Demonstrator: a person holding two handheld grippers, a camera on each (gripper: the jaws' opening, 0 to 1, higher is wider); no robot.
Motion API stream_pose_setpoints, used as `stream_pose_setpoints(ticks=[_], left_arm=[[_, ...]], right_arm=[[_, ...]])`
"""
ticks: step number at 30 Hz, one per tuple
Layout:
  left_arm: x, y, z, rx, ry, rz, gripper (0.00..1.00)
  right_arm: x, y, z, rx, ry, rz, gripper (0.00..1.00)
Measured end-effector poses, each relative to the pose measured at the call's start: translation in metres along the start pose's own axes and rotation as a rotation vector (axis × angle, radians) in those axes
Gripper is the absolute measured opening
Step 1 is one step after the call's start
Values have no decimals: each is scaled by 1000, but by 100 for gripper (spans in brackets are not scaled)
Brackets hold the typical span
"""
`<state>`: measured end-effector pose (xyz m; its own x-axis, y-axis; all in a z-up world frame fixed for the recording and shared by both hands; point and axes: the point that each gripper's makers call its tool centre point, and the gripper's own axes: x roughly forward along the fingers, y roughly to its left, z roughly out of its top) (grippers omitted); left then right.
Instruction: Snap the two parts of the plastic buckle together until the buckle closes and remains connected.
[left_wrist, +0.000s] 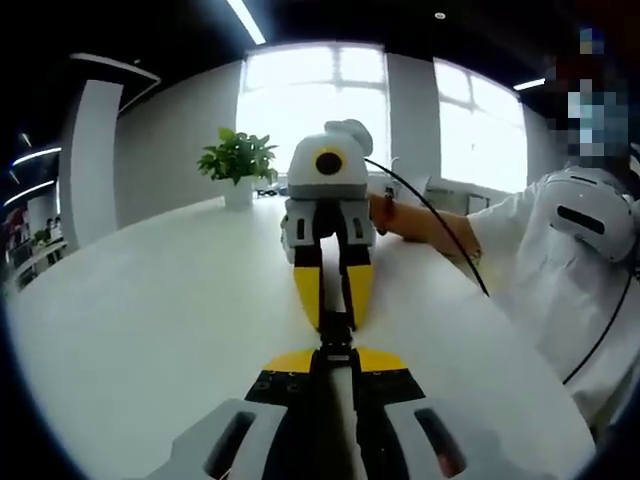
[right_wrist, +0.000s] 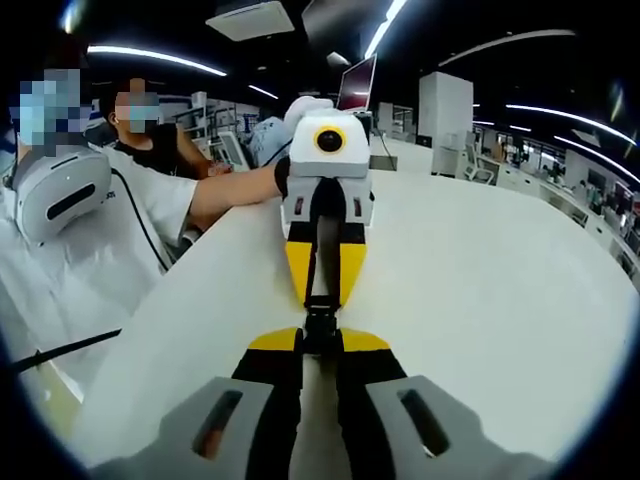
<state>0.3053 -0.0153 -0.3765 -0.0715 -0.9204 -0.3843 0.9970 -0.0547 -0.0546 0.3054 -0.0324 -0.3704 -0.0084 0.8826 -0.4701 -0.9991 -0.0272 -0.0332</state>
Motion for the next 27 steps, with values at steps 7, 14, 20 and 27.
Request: stream_pose_setpoints(ticks=[7,14,20,27], left_arm=[[-1,0,0,-19,-5,-3,10],[1,-1,0,-18,-16,-4,10],[2,-2,-1,-19,-16,-12,9],[4,-3,-1,-34,-19,-22,9]], right_arm=[[1,1,0,9,-2,-1,11],[1,1,-1,19,8,-12,10],[0,-1,-1,21,4,-4,9],[1,-1,-1,10,11,-8,9]])
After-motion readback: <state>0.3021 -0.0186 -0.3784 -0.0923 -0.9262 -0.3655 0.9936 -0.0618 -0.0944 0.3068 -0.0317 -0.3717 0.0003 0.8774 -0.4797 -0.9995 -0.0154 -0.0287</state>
